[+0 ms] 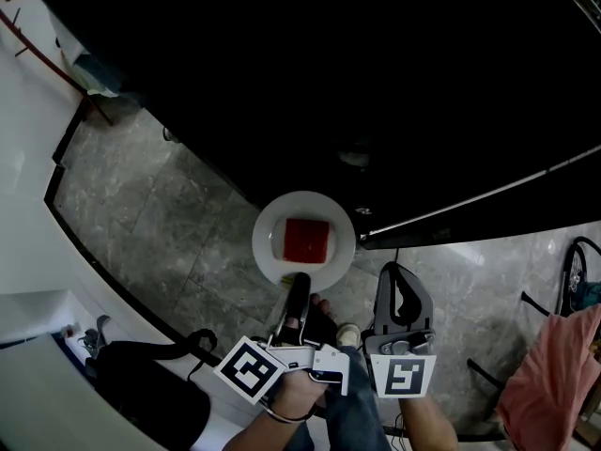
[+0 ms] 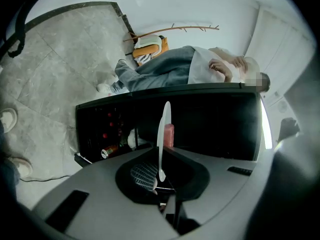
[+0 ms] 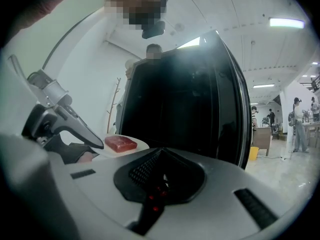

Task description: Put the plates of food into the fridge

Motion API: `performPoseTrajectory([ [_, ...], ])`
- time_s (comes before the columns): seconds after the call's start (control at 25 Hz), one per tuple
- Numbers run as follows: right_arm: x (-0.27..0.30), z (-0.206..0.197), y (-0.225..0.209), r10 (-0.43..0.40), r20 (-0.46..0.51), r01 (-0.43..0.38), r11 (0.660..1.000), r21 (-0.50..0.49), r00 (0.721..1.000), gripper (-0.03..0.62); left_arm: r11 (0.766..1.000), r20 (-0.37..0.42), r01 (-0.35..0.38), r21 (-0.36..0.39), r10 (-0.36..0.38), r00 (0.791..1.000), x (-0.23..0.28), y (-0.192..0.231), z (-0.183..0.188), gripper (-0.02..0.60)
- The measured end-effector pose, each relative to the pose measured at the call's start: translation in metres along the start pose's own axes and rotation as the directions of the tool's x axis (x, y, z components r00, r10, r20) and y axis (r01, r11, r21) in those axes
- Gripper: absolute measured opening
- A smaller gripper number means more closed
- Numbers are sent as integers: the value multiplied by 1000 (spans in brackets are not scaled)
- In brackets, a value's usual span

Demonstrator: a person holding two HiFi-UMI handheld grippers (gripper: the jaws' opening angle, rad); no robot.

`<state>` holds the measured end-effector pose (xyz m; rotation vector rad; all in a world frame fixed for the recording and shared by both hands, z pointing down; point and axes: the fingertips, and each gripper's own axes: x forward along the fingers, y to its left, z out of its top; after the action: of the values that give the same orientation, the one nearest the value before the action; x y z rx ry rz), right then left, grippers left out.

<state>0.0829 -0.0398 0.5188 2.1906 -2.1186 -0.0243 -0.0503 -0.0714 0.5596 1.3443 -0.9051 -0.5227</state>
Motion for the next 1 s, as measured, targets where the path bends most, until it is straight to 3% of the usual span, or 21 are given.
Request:
performPoseTrajectory([
  [0.32,-3,-4,1,-3,-8,3,1000,2,1000,11,1000,5,22,-16,-22,1000,25,-5,9,17],
  [1.0,-6,-10,-5,-13,-27,13,1000,1,1000,11,997,-22,70,28,-69,997,74,-25,16,17],
])
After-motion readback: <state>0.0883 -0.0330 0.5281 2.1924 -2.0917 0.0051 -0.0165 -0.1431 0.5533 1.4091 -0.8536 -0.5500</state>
